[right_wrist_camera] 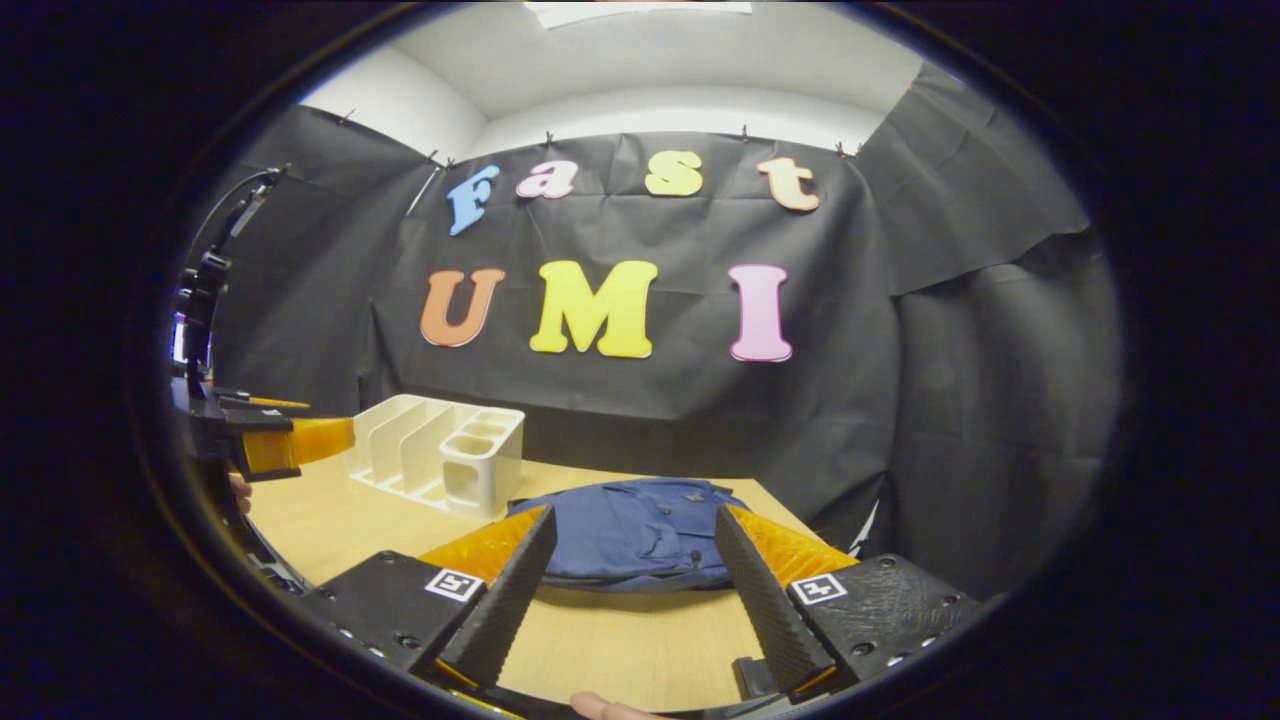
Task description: Open the schoolbag, grab two books from the bookshelf and put them into the schoolbag.
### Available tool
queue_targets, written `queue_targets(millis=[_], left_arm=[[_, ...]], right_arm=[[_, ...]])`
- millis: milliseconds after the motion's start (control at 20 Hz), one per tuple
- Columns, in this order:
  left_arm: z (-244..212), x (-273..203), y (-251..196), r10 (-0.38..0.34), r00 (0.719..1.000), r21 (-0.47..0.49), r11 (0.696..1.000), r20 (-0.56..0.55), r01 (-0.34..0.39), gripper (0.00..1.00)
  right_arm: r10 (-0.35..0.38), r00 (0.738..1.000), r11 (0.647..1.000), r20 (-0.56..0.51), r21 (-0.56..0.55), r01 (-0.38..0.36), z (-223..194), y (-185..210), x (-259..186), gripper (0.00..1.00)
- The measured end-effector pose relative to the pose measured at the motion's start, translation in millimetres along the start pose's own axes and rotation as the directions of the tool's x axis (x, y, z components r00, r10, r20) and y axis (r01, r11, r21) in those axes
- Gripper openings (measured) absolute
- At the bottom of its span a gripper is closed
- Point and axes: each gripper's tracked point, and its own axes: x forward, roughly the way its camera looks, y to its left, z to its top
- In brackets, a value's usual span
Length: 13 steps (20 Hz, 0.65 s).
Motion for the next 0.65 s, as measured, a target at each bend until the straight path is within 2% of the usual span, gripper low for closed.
queue_targets(millis=[100,150,650], left_arm=[[0,0,3,0.015,1.000,-0.001,1.000,0.003,-0.015,0.98],[1,1,4,0.020,1.000,-0.004,1.000,0.004,-0.020,0.98],[4,0,5,0.047,0.998,-0.016,0.999,0.030,-0.046,0.98]], right_arm=[[-0.009,1.000,1.000,0.006,0.008,0.009,2,-5,0,0.92],[-0.013,1.000,1.000,0.006,0.007,0.013,2,-7,0,0.95],[-0.033,0.999,0.999,0.009,0.005,0.033,4,-23,1,0.96]])
